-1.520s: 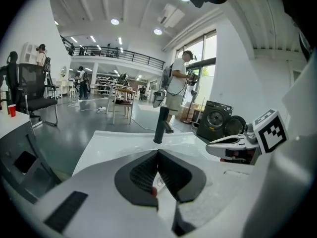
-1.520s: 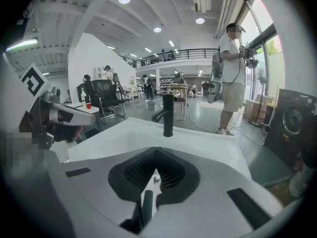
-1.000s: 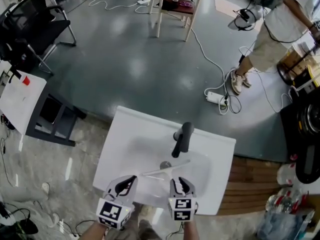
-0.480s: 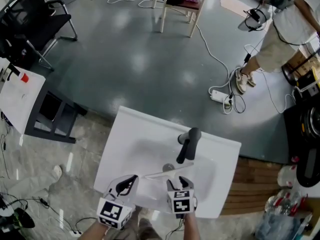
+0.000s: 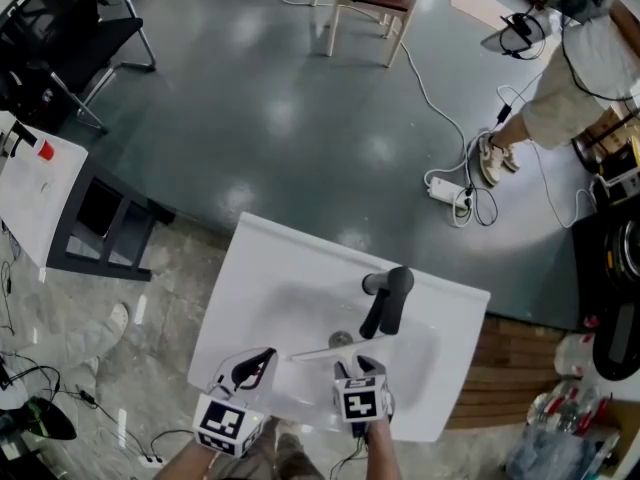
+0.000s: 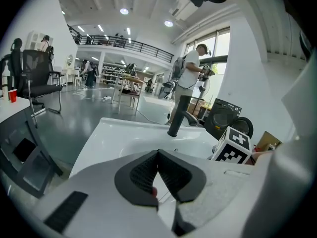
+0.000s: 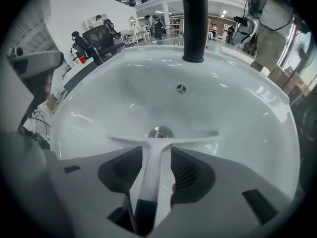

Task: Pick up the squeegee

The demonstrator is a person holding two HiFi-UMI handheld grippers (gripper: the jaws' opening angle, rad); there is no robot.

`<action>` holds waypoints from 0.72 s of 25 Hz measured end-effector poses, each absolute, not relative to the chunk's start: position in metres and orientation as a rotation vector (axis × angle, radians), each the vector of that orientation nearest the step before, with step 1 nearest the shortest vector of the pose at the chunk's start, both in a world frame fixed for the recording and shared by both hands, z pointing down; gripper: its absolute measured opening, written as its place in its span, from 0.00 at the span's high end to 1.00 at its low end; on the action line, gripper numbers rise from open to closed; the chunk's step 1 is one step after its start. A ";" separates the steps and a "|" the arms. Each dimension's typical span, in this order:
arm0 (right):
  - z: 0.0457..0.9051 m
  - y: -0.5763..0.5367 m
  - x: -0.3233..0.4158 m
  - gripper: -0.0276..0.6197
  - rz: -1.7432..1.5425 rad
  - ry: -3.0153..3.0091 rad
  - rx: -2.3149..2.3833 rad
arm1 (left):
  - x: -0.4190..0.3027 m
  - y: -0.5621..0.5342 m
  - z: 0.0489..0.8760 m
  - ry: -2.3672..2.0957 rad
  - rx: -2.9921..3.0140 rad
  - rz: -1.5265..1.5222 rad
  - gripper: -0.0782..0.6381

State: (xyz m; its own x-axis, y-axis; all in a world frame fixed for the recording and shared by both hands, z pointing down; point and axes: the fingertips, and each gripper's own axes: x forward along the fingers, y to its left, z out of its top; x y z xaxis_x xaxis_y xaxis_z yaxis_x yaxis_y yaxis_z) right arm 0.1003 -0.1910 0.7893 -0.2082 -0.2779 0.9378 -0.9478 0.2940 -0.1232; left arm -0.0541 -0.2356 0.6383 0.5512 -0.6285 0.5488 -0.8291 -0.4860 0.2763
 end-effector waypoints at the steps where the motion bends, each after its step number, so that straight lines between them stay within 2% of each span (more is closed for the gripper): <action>1: 0.788 -0.196 0.099 0.69 0.941 -1.693 1.136 | -0.054 -0.237 0.639 -1.171 2.271 0.517 0.89; 9: 0.796 -0.196 0.098 0.82 0.956 -1.655 1.127 | -0.057 -0.245 0.646 -1.165 2.238 0.522 0.89; 18: 0.797 -0.196 0.099 0.84 0.982 -1.641 1.156 | -0.059 -0.251 0.647 -1.186 2.268 0.507 0.89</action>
